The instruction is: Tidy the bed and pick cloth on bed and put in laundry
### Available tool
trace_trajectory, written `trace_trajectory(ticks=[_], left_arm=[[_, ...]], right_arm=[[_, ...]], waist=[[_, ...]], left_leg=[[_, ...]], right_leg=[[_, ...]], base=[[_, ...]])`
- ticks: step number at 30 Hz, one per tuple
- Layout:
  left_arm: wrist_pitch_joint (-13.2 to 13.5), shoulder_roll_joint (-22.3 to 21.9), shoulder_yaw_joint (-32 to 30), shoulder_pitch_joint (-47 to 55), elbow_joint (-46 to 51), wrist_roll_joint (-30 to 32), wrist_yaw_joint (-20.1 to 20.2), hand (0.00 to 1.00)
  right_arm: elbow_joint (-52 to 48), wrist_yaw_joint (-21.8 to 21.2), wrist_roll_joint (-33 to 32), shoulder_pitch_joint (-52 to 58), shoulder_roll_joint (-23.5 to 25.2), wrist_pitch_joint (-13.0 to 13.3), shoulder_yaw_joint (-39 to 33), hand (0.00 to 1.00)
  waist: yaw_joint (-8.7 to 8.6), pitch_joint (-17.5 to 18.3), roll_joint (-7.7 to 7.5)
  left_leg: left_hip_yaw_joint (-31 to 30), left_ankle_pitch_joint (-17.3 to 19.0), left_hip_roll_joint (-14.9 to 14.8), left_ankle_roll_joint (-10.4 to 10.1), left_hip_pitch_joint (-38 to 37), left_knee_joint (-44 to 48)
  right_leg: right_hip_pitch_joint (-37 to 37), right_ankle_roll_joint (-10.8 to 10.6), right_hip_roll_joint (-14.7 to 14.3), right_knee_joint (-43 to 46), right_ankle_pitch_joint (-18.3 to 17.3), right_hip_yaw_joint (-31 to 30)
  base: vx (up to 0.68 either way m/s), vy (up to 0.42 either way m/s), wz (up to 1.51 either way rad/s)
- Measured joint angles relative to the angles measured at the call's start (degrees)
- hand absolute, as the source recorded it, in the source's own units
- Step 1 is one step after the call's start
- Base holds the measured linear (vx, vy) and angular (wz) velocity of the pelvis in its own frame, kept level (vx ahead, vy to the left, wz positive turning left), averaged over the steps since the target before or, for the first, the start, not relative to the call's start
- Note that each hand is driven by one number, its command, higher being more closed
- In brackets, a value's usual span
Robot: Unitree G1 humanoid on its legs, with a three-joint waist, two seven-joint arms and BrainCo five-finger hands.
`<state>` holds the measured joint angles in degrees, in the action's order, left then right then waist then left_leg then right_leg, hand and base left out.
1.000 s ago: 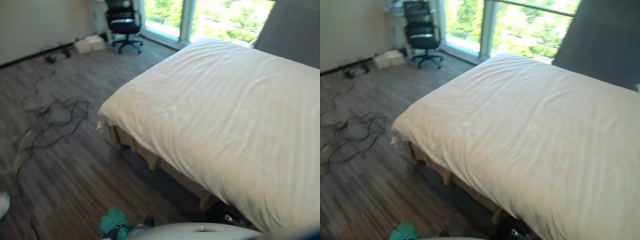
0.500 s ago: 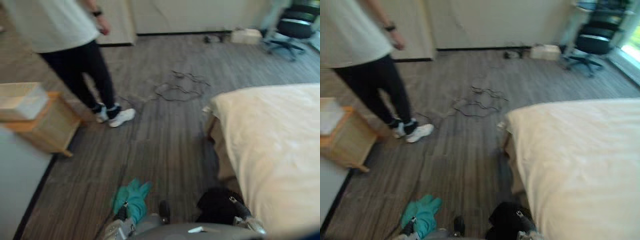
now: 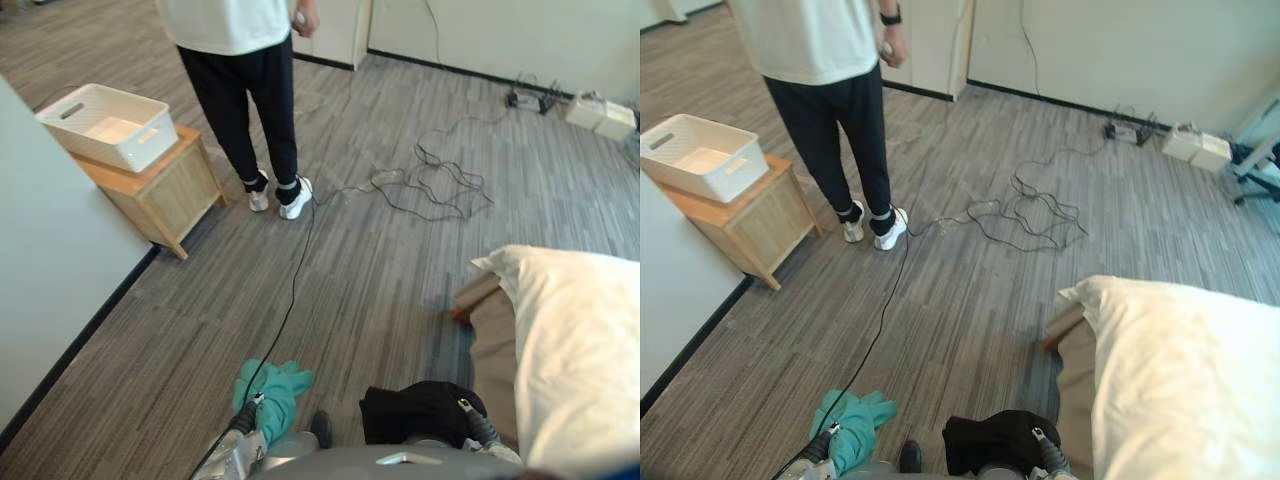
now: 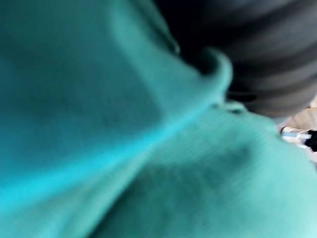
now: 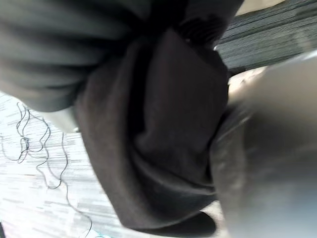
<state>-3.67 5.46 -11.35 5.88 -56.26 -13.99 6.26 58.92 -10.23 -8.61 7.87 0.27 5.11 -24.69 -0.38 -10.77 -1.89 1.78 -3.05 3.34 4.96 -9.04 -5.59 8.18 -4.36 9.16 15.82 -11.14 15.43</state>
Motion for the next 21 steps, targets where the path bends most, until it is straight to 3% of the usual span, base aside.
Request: trace_trajectory(ticks=[1,3,4,14,18,21], left_arm=[[-0.33,0.14,-0.05,-0.03,-0.06,0.02,-0.12,1.00],[-1.19,-0.89,-0.56,-0.05,0.00,-0.03,-0.42,1.00],[-0.68,-2.26,-2.73,0.29,-0.15,0.06,-0.37,1.00],[-0.57,-2.23,-2.68,0.21,-0.91,-3.25,-0.28,1.00],[1.95,-2.03,-0.15,0.14,0.33,-5.18,0.56,1.00],[4.18,-1.80,4.84,0.24,7.70,-9.95,2.22,1.00]], right_arm=[[0.00,-0.16,-0.30,0.16,0.30,-0.19,-0.21,1.00],[-0.78,-0.81,-0.75,0.28,0.32,-0.67,-1.78,1.00],[-1.65,-0.36,-1.26,2.63,0.68,-2.18,2.06,1.00],[-1.57,-0.33,-3.85,1.89,-0.42,-2.98,3.22,1.00],[-1.92,0.91,-5.92,0.34,-1.15,-2.70,5.52,1.00],[-6.68,3.21,-8.11,-2.10,-2.49,-0.68,8.34,1.00]], waist=[[0.02,0.37,-0.69],[0.29,1.11,0.11],[-0.01,2.25,-0.33],[-0.23,2.20,-0.22],[-0.17,1.97,0.22],[-0.08,1.84,1.13]], left_leg=[[0.00,0.52,0.92,-0.70,-0.16,-0.02],[0.94,1.09,0.70,-1.36,0.13,-0.34],[3.05,0.83,0.39,-3.38,-0.90,-0.49],[4.30,1.04,-0.18,-3.69,-0.92,-0.52],[4.14,1.04,-0.56,-3.69,-0.88,-0.53],[3.73,0.90,-0.56,-3.52,0.04,-0.53]], right_leg=[[-0.60,-0.03,0.68,-1.17,2.06,-0.53],[-0.06,-0.05,0.58,-3.52,1.29,-0.88],[3.44,-0.05,-1.20,-11.58,2.48,-1.87],[3.68,0.44,-1.90,-12.58,3.13,-2.75],[4.28,0.73,-2.34,-13.42,3.39,-2.33],[4.04,0.72,-2.24,-13.81,3.46,-1.14]], base=[[0.07,-0.154,-0.05],[0.05,-0.122,-0.21],[0.01,-0.024,-0.12],[0.00,-0.003,-0.06],[-0.03,-0.033,0.02],[-0.04,-0.023,0.09]])
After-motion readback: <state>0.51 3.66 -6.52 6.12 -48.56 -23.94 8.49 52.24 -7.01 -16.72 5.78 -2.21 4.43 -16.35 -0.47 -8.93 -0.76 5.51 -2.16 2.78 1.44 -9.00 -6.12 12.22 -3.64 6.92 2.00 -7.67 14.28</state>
